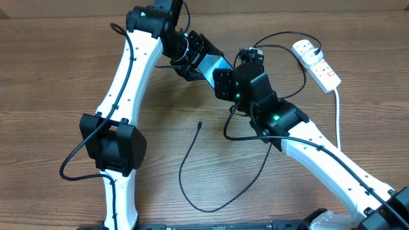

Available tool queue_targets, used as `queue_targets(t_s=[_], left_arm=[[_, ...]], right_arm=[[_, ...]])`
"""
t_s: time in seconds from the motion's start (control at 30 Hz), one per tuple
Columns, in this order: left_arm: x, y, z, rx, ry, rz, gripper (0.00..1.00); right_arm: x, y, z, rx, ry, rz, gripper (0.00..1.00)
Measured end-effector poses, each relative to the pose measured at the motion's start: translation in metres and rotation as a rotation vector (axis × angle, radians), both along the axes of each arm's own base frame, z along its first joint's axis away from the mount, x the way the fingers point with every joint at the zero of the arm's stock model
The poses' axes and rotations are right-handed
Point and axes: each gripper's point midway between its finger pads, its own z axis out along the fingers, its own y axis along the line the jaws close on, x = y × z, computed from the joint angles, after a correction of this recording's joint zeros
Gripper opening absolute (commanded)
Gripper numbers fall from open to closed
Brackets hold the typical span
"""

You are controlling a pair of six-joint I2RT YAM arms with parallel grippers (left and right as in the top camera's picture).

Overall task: Plug charger to phone and switch on socket
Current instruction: 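Grasp the phone's edge with the right gripper beside the left gripper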

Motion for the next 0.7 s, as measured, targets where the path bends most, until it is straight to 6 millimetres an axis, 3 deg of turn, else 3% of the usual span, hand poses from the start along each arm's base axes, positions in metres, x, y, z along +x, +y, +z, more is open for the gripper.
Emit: queue_targets(t_s=[0.7], left_arm=[[-0.0028,-0.0024,0.0021,-0.020,0.012,-0.008,0.57]], right_arm=[[-0.0004,-0.0018,-0.0018,-0.008,0.006,-0.007,0.17]])
